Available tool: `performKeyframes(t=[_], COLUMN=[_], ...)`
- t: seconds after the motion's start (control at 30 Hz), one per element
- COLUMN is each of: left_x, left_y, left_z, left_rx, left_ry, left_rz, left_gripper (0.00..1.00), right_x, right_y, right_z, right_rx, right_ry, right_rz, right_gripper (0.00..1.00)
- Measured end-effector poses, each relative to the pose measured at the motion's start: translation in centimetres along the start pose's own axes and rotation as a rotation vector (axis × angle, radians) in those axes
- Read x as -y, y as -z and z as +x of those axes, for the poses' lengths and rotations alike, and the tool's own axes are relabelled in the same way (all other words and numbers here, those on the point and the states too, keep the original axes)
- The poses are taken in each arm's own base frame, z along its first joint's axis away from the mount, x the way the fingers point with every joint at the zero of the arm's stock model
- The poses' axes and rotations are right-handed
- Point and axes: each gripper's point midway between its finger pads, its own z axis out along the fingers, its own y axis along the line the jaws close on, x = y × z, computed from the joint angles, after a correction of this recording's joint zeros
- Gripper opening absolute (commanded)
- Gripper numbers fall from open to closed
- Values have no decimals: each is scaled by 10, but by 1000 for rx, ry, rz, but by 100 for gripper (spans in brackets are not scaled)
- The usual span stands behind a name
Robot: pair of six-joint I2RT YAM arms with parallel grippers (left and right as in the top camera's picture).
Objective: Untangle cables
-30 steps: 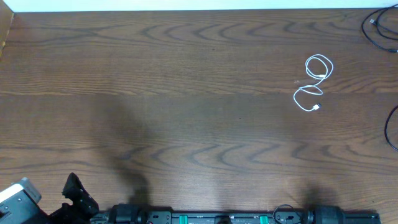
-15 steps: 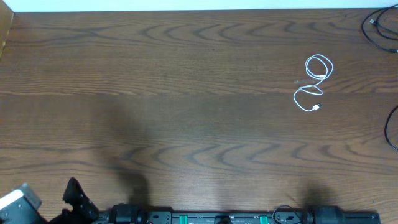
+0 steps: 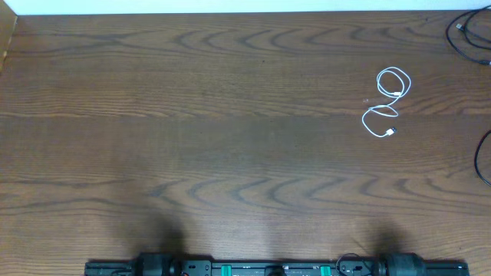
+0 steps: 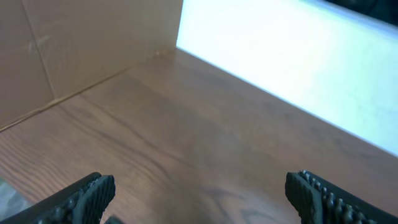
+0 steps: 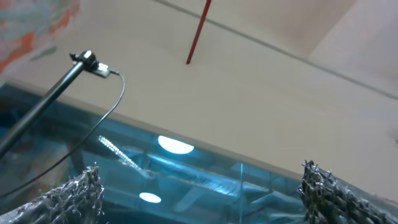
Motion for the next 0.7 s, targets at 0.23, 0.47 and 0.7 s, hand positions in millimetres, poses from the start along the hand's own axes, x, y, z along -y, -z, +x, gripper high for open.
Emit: performKeyframes(t=[0.23,0.47,0.7], left_x=[-8,-9,-15], left_y=[12,14,24], left_z=[5,6,11], left_rx=[51,59,97], left_ry=[23,27,44], left_rz=[20,24,39], left_gripper=[95,95,95], right_x=[2,1,1], right_y=[1,1,1], right_z=[1,2,1], right_rx=[-8,-11,-11], right_ry=[7,9,9], right_rz=[9,11,12], right_gripper=[99,99,99])
